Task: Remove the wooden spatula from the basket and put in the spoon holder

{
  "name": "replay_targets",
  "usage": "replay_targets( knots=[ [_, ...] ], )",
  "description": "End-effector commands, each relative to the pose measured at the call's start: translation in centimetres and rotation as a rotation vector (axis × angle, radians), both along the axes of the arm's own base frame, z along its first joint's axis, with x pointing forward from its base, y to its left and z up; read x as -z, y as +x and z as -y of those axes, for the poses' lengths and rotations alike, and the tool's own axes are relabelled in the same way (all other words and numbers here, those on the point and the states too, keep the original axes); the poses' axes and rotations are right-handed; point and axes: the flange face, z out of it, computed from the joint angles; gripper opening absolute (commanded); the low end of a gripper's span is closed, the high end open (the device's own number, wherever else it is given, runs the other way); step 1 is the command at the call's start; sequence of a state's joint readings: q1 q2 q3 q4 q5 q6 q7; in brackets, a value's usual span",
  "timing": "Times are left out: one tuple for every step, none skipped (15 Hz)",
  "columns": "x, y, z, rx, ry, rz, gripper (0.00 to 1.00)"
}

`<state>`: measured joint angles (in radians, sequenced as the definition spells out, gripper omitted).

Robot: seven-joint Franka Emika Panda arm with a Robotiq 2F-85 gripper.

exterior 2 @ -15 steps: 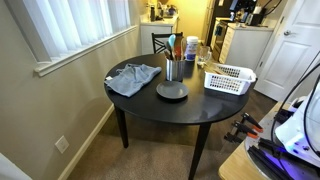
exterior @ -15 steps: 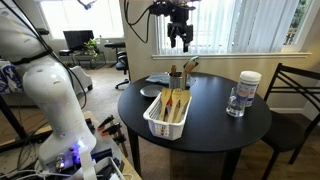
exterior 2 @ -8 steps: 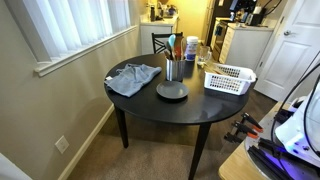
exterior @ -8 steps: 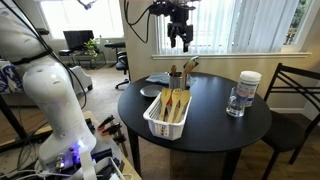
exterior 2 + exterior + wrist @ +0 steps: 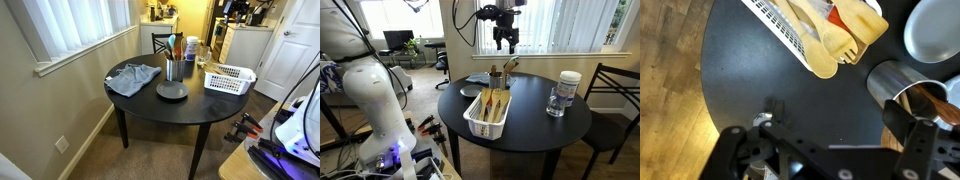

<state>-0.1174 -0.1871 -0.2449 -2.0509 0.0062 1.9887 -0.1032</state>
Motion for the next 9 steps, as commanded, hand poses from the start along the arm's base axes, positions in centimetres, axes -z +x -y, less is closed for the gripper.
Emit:
replay_targets(
  knots=[
    [0.5, 4.1, -1.1, 0.033, -0.006, 0.033, 1.00],
    [0.7, 4.8, -1.8, 0.046, -0.008, 0.035, 1.00],
    [1.0, 5.5, -2.6, 0.052, -0.007, 0.023, 1.00],
    [1.5, 6.1, -3.4, 0.067, -0.008, 0.000, 1.00],
    [2.0, 6.7, -4.2, 0.081, -0.006, -0.026, 1.00],
    [2.5, 7.1, -4.9, 0.099, -0.005, -0.045, 1.00],
    [3.2, 7.5, -5.5, 0.135, -0.011, -0.080, 1.00],
    [3.8, 7.7, -5.9, 0.169, -0.006, -0.099, 1.00],
    [4.4, 8.0, -6.2, 0.222, -0.015, -0.126, 1.00]
  ],
)
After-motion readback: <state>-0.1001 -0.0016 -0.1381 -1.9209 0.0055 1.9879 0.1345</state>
